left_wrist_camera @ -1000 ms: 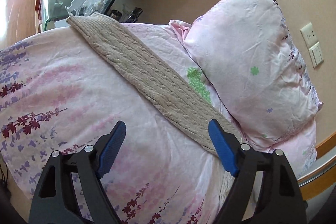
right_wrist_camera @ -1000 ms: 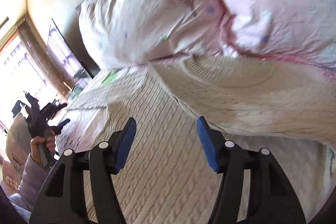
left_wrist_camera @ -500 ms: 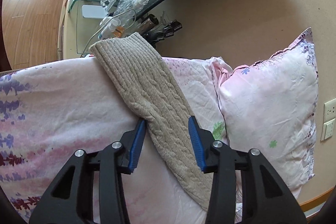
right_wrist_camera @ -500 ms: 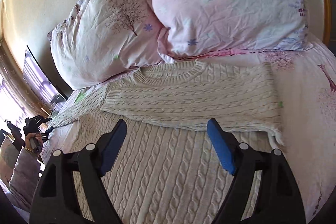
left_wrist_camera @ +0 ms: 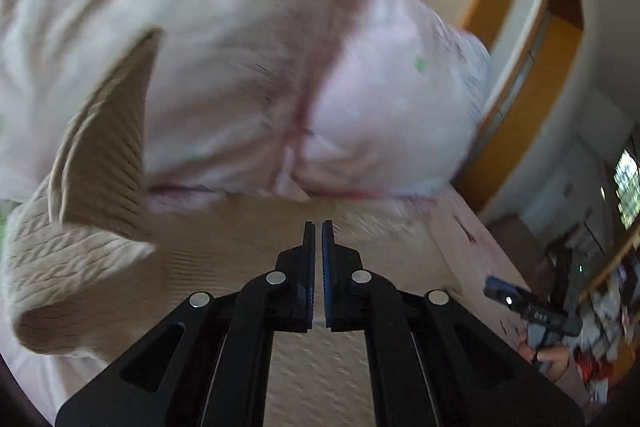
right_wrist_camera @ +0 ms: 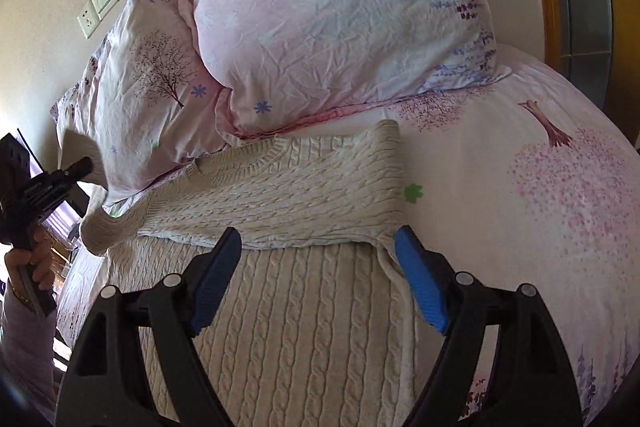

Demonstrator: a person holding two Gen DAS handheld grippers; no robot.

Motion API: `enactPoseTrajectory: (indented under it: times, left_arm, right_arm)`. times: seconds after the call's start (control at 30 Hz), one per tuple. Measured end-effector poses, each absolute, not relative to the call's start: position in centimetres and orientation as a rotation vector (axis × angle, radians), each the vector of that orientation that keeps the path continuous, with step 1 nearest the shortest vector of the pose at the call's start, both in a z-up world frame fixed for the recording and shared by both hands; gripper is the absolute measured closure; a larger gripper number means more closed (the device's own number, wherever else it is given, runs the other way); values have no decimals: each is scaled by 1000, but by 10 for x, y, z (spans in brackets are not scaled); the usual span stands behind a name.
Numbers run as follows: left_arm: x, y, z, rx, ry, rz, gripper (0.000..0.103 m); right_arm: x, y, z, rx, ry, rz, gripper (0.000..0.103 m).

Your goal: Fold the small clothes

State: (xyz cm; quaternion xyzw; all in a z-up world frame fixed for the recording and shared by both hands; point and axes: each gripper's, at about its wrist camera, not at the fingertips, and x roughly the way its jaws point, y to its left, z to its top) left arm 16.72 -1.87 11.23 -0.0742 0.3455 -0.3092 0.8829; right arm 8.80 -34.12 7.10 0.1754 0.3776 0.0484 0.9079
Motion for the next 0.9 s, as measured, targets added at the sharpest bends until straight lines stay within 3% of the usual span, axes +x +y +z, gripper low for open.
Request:
enactPoseTrajectory:
  times: [0.1,0.23,0.27,0.3,0.37,0.57,0.63,0.83,0.9]
  left_arm:
    - [156,-99,66,57,898,-736,96]
    - [111,-70,61,134,832,-720,91]
    - [102,-52,64,114,817,-700,73]
    - [98,-35,69,91,798,-669,44]
    - [86,0,79,61,746,-577,33]
    - [56,72,88,-76,722,-391,33]
    - [41,85,88,-78,717,-336,31]
    - [7,135,68,-122,767,-190,24]
    - [4,153,59,-164,794,-161,24]
  right_arm:
    - [77,-355,62,408,832,86,24]
    - [44,-371,58,395,843,60,24]
    - [41,-371,57,392,847,66,24]
    - [41,-368,57,398,848,94,24]
    - [50,-351,60,436,845,197,24]
    - [147,-240,66,608,935,512,54]
    - [196,-207,57,598,992,465,64]
    - [279,-154,0,588,1183,252,81]
    - [277,-142,4,532,1129,254,95]
